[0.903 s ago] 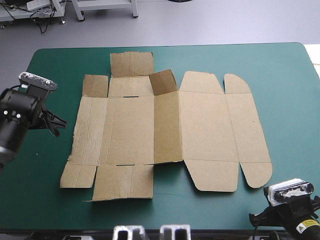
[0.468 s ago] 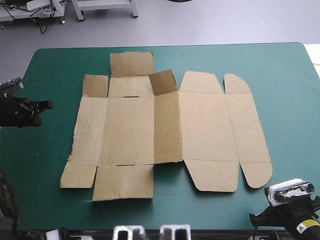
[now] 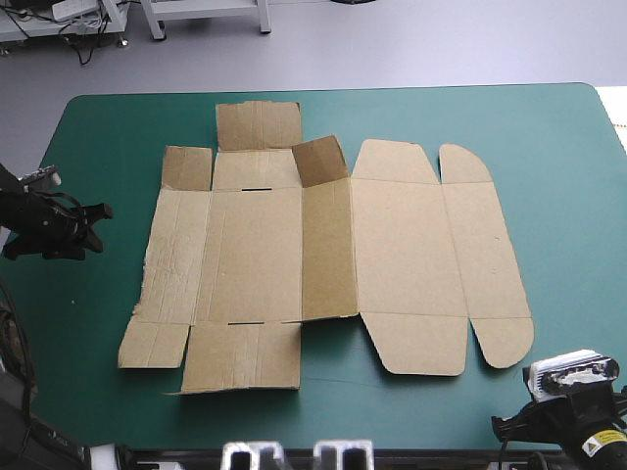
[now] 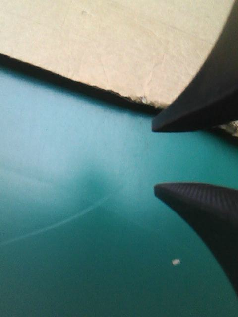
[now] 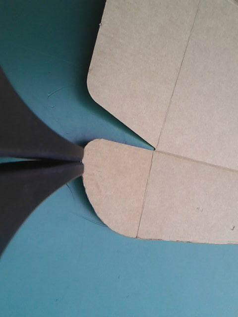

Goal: Fold the box

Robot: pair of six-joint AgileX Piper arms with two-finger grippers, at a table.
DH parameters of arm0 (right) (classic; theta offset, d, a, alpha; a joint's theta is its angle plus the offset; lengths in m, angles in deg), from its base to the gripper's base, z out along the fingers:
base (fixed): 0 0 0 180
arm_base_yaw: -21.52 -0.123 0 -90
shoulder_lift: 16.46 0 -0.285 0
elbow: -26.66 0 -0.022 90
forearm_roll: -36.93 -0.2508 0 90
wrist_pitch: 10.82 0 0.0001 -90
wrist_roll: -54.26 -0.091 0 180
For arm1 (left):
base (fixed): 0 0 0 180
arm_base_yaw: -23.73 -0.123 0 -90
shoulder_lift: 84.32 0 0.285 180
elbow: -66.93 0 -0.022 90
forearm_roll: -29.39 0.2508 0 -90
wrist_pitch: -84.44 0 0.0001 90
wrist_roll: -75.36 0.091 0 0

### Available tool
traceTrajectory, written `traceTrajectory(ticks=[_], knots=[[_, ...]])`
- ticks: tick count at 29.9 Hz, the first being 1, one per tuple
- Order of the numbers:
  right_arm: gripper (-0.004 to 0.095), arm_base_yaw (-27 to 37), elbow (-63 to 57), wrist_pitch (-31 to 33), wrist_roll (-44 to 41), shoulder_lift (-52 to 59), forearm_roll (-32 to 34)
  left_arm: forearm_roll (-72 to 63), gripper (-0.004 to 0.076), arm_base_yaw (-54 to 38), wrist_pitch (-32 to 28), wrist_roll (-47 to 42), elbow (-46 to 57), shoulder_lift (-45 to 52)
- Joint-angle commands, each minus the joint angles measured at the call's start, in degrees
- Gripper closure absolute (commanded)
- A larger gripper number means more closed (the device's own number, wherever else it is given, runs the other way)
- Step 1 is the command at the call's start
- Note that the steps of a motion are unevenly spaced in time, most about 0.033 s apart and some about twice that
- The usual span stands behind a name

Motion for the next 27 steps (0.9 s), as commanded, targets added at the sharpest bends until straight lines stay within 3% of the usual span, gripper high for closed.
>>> traceTrajectory(ticks=[1, 3, 13, 27], knots=[[0.0932, -0.16, 1.19, -3.40, -0.70, -0.77, 0.07, -6.20, 0.0328, 0.39, 3.68, 0.23, -1.51, -0.35], [0.0932, -0.16, 1.19, -3.40, -1.43, -0.77, 0.55, -8.49, 0.0298, 0.39, 3.78, 0.23, -0.63, -1.65], [0.0932, -0.16, 1.19, -3.50, -2.34, -0.77, 1.21, -13.94, 0.0300, 0.39, 3.98, 9.04, 6.13, -4.55], [0.0932, -0.16, 1.19, -3.50, -2.34, -0.77, 1.21, -17.68, 0.0300, 0.39, 3.98, 14.84, 15.46, -4.55]])
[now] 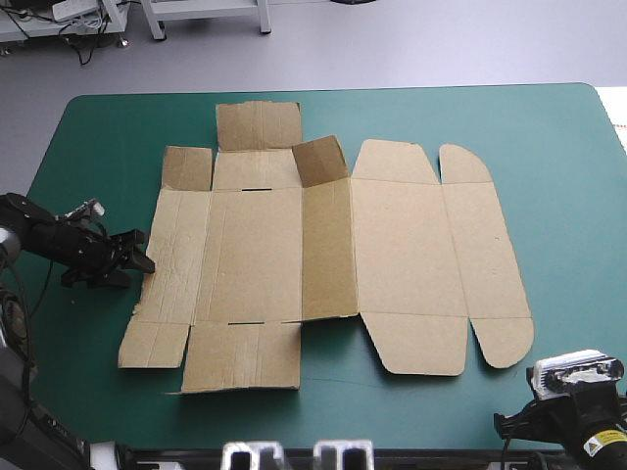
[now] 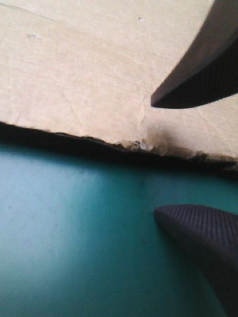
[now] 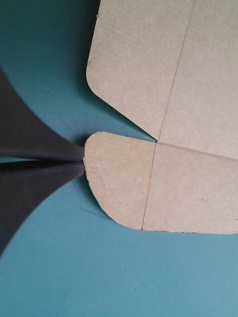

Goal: Fold the box

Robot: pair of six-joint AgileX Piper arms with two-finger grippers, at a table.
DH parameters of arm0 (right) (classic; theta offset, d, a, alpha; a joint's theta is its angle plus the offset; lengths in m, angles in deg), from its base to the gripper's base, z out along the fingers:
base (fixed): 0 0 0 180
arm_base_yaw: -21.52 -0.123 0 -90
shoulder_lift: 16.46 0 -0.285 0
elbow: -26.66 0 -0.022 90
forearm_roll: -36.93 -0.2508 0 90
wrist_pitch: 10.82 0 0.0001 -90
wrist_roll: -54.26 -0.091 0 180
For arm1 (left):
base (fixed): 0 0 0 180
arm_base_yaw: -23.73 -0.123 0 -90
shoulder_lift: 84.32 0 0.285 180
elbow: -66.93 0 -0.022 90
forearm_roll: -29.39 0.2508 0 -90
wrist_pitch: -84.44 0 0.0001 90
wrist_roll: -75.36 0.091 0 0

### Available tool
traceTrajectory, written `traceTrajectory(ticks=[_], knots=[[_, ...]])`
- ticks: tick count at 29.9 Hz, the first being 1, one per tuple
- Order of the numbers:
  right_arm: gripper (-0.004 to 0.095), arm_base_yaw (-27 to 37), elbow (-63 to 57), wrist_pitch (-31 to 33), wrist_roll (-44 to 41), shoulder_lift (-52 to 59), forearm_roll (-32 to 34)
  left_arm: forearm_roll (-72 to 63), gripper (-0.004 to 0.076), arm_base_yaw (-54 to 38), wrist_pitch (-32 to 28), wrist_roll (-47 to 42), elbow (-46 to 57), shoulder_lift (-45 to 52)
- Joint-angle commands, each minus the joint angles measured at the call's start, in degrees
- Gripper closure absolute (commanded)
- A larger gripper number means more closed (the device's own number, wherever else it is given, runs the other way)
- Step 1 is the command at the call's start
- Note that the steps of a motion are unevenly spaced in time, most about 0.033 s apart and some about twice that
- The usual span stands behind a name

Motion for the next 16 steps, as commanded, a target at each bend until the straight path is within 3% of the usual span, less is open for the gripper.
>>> traceTrajectory(ticks=[1, 16], knots=[[0.0932, -0.16, 1.19, -3.50, 0.02, -0.77, -0.23, -1.98, 0.0300, 0.48, 7.14, 0.59, 2.85, 1.39], [0.0932, -0.16, 1.19, -3.60, 0.02, -0.77, -0.23, -10.33, 0.0302, 0.53, 7.14, 6.57, 11.07, 1.39]])
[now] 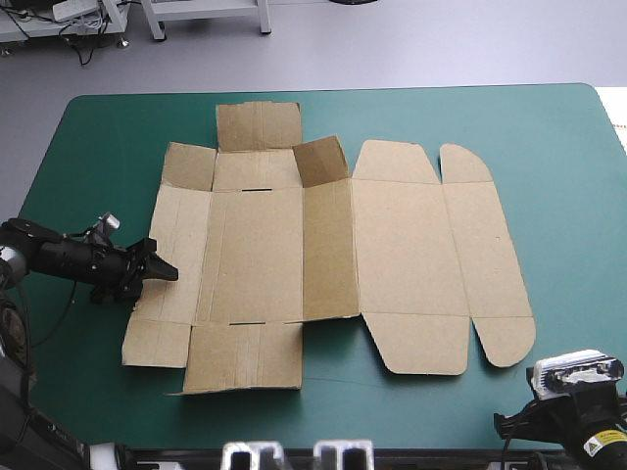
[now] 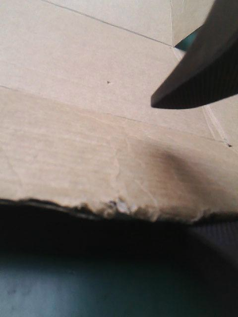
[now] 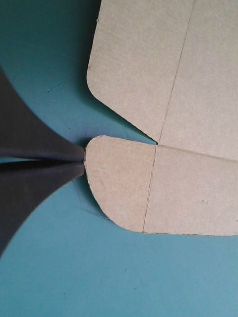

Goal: Fold the box

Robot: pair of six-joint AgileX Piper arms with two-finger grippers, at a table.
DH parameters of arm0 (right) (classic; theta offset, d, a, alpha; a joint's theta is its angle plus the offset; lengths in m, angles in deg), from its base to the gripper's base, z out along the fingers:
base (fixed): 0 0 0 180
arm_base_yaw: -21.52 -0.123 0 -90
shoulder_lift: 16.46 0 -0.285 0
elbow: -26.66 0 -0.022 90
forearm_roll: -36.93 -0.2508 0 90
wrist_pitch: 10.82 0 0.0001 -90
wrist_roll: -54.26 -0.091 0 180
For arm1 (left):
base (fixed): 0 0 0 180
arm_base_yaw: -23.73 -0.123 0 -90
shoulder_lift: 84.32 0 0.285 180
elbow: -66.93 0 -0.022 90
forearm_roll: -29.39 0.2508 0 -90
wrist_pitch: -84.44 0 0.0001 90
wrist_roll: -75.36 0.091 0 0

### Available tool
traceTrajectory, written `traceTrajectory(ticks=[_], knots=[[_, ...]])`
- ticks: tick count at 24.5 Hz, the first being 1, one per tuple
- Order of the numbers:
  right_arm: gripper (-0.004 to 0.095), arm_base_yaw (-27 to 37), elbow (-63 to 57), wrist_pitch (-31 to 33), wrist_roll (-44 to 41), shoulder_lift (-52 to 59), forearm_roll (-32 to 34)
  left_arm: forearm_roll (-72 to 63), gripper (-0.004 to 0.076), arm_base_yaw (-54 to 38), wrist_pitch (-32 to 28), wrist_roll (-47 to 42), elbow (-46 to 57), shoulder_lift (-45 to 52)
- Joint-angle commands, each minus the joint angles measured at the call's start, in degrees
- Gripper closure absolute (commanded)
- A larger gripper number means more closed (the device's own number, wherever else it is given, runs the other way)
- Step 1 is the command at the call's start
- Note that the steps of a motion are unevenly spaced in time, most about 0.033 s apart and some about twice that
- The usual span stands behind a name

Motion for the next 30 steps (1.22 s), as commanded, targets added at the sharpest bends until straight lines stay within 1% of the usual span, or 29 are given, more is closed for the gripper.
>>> traceTrajectory(ticks=[1, 3, 6, 12, 13, 15, 19, 20, 21, 22, 24, 27, 30], knots=[[0.0932, -0.16, 1.19, -3.55, 0.02, -0.77, -0.27, 0.88, 0.0307, 0.92, 5.53, -0.06, 1.44, -0.12], [0.0932, -0.16, 1.19, -3.55, 0.02, -0.77, -0.27, -0.91, 0.0332, 0.92, 5.53, -0.70, 1.44, -0.12], [0.0932, -0.16, 1.19, -3.55, 0.02, -0.77, -0.27, -5.28, 0.0401, 0.92, 5.53, -0.71, 1.44, -0.12], [0.0932, -0.16, 1.19, -3.55, 0.02, -0.77, -0.27, -8.97, 0.0600, 0.92, 5.53, -0.06, 1.44, -0.12], [0.0932, -0.16, 1.19, -3.55, 0.02, -0.77, -0.27, -9.42, 0.0661, 0.92, 5.53, -0.06, 1.07, -0.02], [0.0932, -0.16, 1.19, -3.55, 0.02, -0.77, -0.27, -11.06, 0.0735, 1.18, 5.55, -0.06, -0.79, 0.41], [0.0932, -0.16, 1.19, -3.55, 0.02, -0.77, -0.27, -10.20, 0.0734, 3.16, 5.55, 0.19, -7.06, 2.87], [0.0932, -0.16, 1.19, -3.55, 0.02, -0.77, -0.27, -7.82, 0.0734, 5.37, 5.55, 0.76, -12.48, 4.51], [0.0932, -0.16, 1.19, -3.55, 0.02, -0.77, -0.27, -6.76, 0.0734, 6.81, 5.55, 1.16, -15.50, 5.13], [0.0932, -0.16, 1.19, -3.55, 0.02, -0.77, -0.27, -3.59, 0.0734, 10.33, 5.55, 1.44, -21.73, 6.50], [0.0932, -0.16, 1.19, -3.55, 0.02, -0.77, -0.27, 2.29, 0.0734, 16.31, 5.55, 1.71, -30.99, 7.39], [0.0931, -0.16, 1.19, -3.55, 0.02, -0.77, -0.27, 18.38, 0.0734, 28.61, 5.29, 1.71, -44.15, 7.02], [0.0932, -0.16, 1.19, -3.55, 0.02, -0.77, -0.27, 28.62, 0.0734, 36.54, 5.00, 3.72, -50.26, 6.22]])
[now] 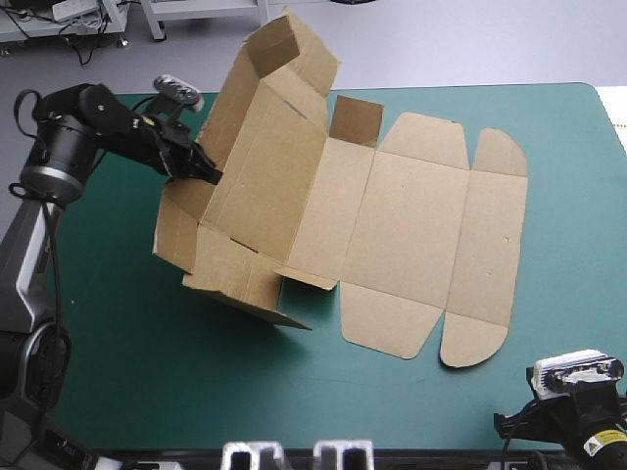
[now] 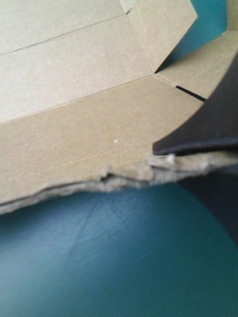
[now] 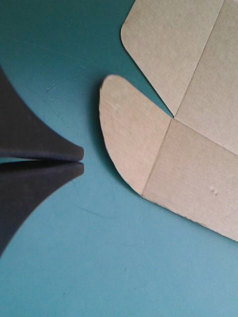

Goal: Fold the box

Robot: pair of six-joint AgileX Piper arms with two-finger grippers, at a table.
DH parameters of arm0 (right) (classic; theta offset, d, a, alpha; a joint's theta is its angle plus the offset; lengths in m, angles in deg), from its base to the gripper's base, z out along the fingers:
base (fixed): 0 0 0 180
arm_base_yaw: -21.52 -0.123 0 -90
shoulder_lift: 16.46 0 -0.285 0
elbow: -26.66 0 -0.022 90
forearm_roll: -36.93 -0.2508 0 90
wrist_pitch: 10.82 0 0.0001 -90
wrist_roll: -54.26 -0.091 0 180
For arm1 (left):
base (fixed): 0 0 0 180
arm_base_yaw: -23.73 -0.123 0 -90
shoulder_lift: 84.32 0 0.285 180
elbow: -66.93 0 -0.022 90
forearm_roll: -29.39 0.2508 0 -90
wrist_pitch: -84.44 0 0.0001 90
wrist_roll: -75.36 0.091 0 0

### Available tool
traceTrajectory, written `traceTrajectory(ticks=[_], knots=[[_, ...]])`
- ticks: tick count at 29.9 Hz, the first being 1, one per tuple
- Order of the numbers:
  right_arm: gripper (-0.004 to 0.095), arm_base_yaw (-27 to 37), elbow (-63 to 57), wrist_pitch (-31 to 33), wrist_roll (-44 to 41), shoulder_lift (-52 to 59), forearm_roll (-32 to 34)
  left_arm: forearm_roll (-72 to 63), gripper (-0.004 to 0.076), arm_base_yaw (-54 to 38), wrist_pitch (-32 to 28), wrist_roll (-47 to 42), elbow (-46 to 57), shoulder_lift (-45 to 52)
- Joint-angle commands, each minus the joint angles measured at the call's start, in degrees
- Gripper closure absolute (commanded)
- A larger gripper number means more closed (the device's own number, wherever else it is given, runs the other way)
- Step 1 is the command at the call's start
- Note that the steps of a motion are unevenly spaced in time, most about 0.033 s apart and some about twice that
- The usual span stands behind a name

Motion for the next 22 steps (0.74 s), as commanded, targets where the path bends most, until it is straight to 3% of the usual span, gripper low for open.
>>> traceTrajectory(ticks=[1, 9, 22], knots=[[0.0932, -0.16, 1.19, -3.55, 0.02, -0.77, -0.27, 10.49, 0.0734, 8.77, 2.70, 2.44, -8.39, 1.91], [0.0931, -0.16, 1.19, -3.55, 0.02, -0.77, -0.27, 31.90, 0.0734, 23.74, -6.85, 5.32, -13.47, 0.24], [0.0931, -0.16, 1.19, -3.55, 0.02, -0.77, 0.73, 38.90, 0.0734, 36.94, -5.26, 17.64, -13.47, -0.05]])
